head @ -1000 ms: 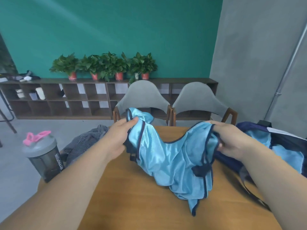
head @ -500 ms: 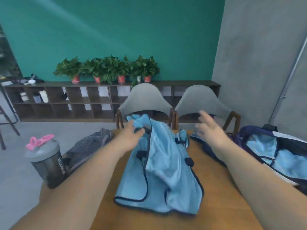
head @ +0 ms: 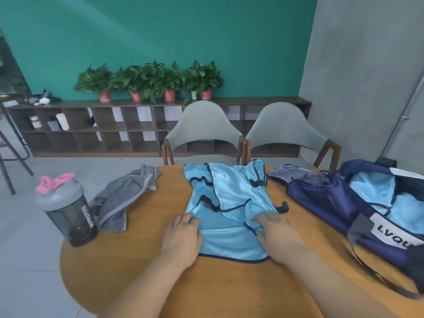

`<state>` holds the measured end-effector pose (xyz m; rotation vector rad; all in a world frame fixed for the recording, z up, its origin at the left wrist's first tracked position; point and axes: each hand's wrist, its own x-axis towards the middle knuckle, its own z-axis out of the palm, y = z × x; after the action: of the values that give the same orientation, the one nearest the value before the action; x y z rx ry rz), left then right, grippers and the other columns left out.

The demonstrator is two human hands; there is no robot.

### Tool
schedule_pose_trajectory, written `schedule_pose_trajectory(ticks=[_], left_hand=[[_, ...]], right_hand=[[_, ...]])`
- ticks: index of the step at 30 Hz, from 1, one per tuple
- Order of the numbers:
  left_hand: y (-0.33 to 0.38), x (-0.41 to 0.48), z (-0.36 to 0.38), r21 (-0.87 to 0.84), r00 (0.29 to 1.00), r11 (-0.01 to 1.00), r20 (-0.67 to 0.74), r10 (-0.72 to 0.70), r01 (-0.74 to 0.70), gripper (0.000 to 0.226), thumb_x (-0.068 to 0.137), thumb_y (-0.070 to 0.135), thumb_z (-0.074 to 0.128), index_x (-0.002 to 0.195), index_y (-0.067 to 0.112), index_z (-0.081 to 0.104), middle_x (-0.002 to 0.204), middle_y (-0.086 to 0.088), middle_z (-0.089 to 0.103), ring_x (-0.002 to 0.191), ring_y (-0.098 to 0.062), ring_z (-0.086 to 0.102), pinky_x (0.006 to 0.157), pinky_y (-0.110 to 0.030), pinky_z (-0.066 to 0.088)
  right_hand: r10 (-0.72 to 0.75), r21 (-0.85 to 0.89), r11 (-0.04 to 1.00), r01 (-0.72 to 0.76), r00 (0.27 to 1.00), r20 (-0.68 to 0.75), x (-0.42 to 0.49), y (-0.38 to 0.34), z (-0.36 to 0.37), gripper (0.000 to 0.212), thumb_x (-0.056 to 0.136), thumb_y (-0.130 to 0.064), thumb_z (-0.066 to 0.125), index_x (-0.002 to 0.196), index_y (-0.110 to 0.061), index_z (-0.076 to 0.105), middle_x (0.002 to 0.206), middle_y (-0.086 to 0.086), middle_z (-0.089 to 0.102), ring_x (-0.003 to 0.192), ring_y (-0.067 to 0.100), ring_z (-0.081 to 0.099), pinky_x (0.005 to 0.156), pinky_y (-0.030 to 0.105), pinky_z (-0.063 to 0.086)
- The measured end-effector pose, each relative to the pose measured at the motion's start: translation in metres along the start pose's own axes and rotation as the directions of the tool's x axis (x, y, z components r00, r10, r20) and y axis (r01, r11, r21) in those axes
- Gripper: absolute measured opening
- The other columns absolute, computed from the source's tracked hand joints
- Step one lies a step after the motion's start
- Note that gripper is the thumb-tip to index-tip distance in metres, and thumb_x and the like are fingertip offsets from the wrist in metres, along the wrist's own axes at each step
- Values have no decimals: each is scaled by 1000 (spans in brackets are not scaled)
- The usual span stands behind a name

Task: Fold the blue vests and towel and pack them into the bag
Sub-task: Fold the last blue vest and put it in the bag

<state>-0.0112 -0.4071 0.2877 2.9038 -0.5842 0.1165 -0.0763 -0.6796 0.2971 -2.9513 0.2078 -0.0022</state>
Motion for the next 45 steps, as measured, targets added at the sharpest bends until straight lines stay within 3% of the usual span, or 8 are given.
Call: schedule_pose_trajectory(ticks=[7, 12, 18, 22, 25, 29, 33, 45], left_hand=[[-6, -11, 24, -227, 914, 960, -328, -236, 166, 46, 91, 33, 64, 136, 23, 59, 122, -1, 50, 112, -25, 51, 95, -43, 47], [-14, -9, 22, -465, 877, 855, -281, -389, 230, 32, 95, 31, 65, 126, 26, 61, 109, 8, 56, 104, -18, 59, 96, -42, 48], [-20, -11, 21, -690, 889, 714, -250, -384, 115, 23, 100, 19, 62, 116, 35, 63, 87, 13, 69, 71, -10, 63, 72, -44, 57], [-21, -18, 11, -859, 885, 512, -220, -410, 24, 29, 104, 18, 62, 116, 44, 62, 97, 6, 72, 75, -24, 67, 69, -41, 58], [-19, -21, 3, -940, 892, 340, -160, -424, -7, 20, 102, 13, 66, 112, 31, 66, 103, 1, 74, 71, -25, 72, 65, -35, 59], [-25, -23, -3, -987, 890, 161, -88, -447, -16, 19, 97, 6, 73, 110, 20, 71, 104, -7, 77, 75, -22, 72, 69, -32, 59], [-36, -29, -4, -1000, 893, 6, -21, -449, -20, 22, 98, 4, 70, 119, 13, 69, 101, -13, 77, 81, -21, 68, 76, -36, 58], [-33, -32, -4, -991, 918, 132, -44, -395, 10, 34, 103, 2, 56, 102, 23, 83, 104, -21, 72, 84, -19, 70, 84, -35, 61]], right_hand=[[1, 84, 995, 45, 873, -487, 13, -27, 16, 43, 91, -27, 68, 131, -18, 56, 143, 11, 52, 126, 36, 51, 104, 50, 47], [149, 122, 986, -114, 933, -329, 27, -47, 39, 64, 96, -53, 61, 151, -26, 42, 153, 13, 40, 136, 37, 42, 109, 51, 44], [210, 317, 947, -49, 841, -499, 27, -43, 54, 35, 91, -5, 67, 121, -20, 74, 114, 9, 69, 100, 35, 58, 84, 47, 51], [294, 548, 834, 64, 789, -539, 14, -41, 41, 27, 100, -11, 66, 123, -23, 73, 120, -2, 71, 100, 24, 66, 82, 25, 47], [173, 519, 829, 207, 788, -591, 11, -50, 31, 29, 100, -8, 64, 127, -20, 71, 124, -5, 69, 111, 12, 63, 93, 1, 35], [52, 435, 806, 402, 684, -728, 4, -90, 5, 36, 101, -2, 58, 131, -19, 69, 129, -7, 64, 120, 6, 57, 105, 13, 40], [-416, 214, 742, 635, 687, -596, -9, -133, 27, 57, 95, 8, 59, 140, -26, 63, 134, -11, 63, 113, 14, 59, 100, 31, 49], [-147, 435, 782, 446, 810, -567, -20, -127, 52, 18, 92, -35, 77, 98, -30, 60, 81, -17, 62, 75, 5, 62, 66, 26, 53]])
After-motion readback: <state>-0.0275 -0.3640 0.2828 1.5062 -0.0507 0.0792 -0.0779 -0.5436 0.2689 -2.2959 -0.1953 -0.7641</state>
